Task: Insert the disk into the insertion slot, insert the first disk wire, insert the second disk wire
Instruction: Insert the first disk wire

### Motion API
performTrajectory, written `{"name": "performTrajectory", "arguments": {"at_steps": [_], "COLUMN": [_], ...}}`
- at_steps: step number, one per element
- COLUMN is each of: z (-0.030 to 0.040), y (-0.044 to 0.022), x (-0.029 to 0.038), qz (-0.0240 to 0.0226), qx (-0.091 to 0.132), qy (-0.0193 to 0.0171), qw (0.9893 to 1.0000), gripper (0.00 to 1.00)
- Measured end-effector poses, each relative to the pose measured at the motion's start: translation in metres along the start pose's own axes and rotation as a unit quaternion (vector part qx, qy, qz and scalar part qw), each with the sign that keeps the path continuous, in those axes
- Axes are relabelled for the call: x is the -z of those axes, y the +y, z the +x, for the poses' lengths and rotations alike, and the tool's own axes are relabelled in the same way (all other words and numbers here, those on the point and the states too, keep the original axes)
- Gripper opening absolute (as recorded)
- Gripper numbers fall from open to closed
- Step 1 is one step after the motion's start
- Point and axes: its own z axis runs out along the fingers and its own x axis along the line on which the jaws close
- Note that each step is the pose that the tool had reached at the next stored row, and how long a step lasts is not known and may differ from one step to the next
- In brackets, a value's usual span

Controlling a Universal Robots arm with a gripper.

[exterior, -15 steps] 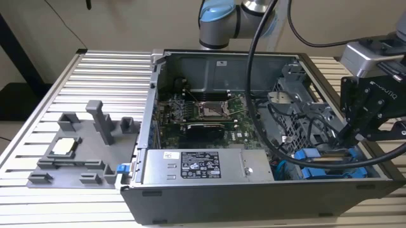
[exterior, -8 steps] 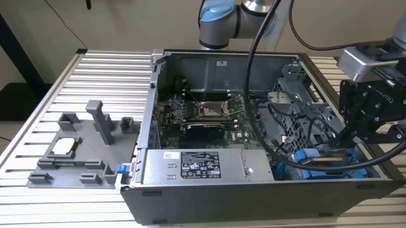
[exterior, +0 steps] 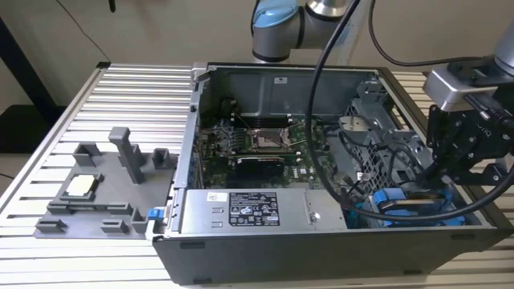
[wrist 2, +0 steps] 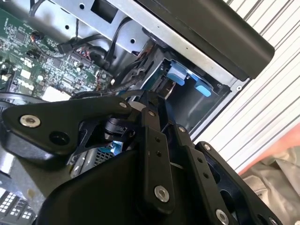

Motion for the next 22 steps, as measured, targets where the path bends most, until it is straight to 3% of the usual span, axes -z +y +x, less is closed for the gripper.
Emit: {"name": "performTrajectory", "arguments": {"at_steps": [5, 7, 10, 16, 22], "z": [0.0024, 0.0037, 0.0061, 0.0111, 0.0116], "y": [-0.0021, -0.0034, -0.0046, -0.0047, -0.0046], "x": [-0.0036, -0.0044, -0.0046, -0.0049, -0.0063], "qz": [0.0008, 0.0010, 0.0011, 0.0015, 0.0016], "qx": [-0.002, -0.003, -0.004, -0.016, -0.018], "qy": [-0.0218, -0.0267, -0.0284, -0.0282, -0.0281], "qw": [0.9998, 0.9996, 0.9996, 0.9995, 0.9994], "gripper": [0.19, 0.19, 0.19, 0.19, 0.19]}}
